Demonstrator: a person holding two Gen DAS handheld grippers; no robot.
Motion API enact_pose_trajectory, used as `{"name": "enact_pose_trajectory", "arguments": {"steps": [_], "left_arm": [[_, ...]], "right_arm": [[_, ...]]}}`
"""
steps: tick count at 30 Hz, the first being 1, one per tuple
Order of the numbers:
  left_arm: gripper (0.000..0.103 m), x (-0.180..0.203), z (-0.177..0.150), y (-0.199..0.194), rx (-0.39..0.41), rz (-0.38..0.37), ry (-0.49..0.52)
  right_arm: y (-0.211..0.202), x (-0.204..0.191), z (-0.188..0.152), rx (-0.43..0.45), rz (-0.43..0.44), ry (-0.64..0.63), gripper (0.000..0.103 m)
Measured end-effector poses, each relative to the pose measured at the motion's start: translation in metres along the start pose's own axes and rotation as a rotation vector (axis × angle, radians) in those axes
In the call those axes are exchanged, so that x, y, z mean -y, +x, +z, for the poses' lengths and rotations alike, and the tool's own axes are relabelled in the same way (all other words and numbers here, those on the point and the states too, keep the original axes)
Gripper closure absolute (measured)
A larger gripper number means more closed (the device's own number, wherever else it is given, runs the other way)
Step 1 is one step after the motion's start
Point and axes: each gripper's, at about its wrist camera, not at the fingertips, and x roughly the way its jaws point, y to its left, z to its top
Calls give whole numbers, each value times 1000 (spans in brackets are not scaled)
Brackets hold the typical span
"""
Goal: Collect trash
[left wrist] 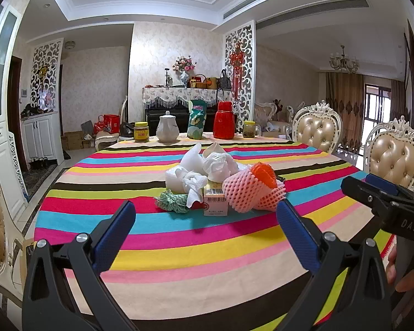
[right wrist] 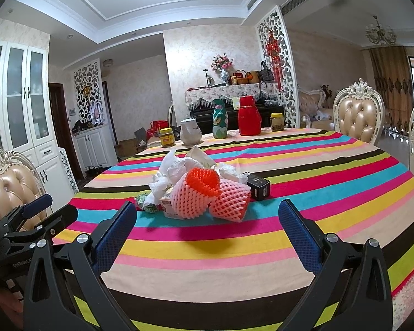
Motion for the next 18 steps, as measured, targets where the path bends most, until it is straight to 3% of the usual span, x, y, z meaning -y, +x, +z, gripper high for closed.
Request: {"name": "enact_pose_trajectory", "arguments": {"steps": [11, 18], "left_arm": [[4, -18, -5, 16, -50, -2, -51], [4, -33, -5, 34, -69, 28, -63]], "right_arm": [[28, -9, -11, -28, 16, -43, 7], [64, -8, -17, -110, -15, -91, 7]]}}
